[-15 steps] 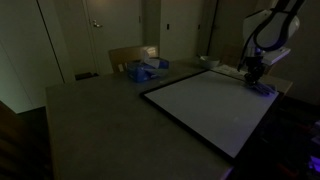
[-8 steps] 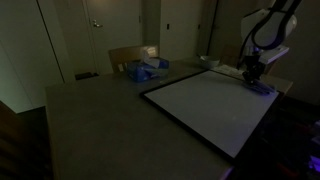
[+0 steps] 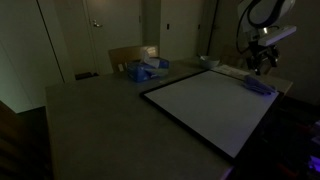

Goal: Wipe the white surface with the cloth

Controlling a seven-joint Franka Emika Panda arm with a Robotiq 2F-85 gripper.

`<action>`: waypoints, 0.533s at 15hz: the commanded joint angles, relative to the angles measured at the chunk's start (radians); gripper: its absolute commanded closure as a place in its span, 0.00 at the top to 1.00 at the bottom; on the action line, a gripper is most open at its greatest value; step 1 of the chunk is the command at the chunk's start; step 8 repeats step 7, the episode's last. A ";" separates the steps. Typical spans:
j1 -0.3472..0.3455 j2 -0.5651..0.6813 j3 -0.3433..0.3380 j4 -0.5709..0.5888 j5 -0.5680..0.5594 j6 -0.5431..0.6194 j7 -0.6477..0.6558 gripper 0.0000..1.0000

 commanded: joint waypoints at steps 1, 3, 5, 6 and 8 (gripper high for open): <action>-0.045 -0.086 0.058 0.018 0.036 -0.153 0.053 1.00; -0.061 -0.114 0.082 0.018 0.060 -0.197 0.073 1.00; -0.075 -0.133 0.102 0.013 0.079 -0.219 0.087 1.00; -0.080 -0.142 0.110 0.008 0.083 -0.221 0.094 1.00; -0.086 -0.147 0.117 0.003 0.085 -0.217 0.104 1.00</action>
